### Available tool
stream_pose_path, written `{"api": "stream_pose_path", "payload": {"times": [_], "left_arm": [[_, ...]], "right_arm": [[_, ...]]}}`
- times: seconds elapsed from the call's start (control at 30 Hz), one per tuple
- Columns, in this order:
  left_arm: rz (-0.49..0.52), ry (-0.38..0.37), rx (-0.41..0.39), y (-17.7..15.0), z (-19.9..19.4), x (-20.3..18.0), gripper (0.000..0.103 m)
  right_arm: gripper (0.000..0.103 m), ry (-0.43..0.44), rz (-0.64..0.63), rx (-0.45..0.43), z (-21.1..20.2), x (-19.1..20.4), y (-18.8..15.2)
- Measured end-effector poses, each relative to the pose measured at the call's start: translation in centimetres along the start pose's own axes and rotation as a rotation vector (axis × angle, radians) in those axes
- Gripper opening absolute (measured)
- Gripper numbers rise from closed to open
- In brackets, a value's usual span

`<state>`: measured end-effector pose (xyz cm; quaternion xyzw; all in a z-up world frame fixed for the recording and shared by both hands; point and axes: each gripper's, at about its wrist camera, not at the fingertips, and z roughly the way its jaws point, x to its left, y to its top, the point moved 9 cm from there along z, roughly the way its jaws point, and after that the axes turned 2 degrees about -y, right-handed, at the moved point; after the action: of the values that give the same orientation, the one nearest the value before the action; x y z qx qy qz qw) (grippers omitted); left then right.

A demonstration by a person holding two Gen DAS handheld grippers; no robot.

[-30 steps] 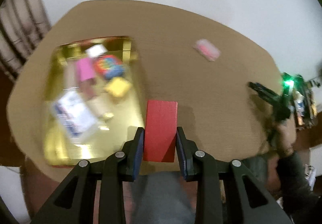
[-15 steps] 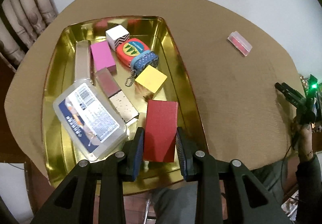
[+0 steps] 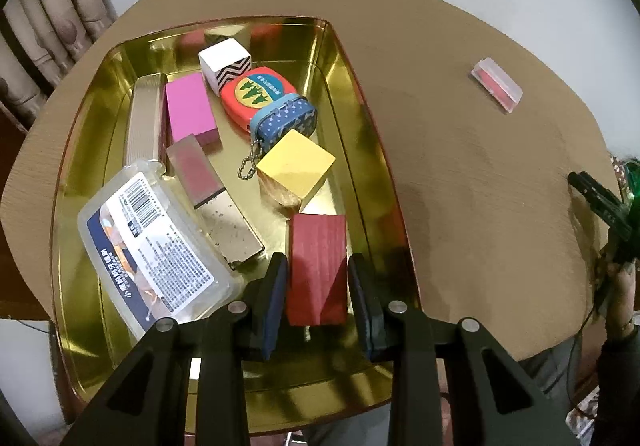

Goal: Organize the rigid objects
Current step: 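Carry the red block into the tin beside the yellow cube and release, then grasp the small clear case with the red card using the right gripper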

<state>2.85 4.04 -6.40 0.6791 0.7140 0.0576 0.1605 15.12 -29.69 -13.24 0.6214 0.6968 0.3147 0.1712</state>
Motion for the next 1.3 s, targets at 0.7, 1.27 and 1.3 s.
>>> {"api": "stream_pose_path", "payload": {"times": [0.7, 1.27, 1.3], "left_arm": [[-0.180, 0.203, -0.421, -10.7, -11.4, 1.9, 0.068], [-0.258, 0.224, -0.392, -12.0, -9.4, 4.6, 0.077], [-0.261, 0.227, -0.384, -12.1, -9.2, 4.7, 0.077]], "right_arm": [[0.075, 0.236, -0.260, -0.007, -1.5, 10.6, 6.5], [0.075, 0.093, -0.499, 0.171, 7.6, 17.8, 10.3], [0.075, 0.088, -0.499, 0.184, 8.2, 17.9, 10.4]]}}
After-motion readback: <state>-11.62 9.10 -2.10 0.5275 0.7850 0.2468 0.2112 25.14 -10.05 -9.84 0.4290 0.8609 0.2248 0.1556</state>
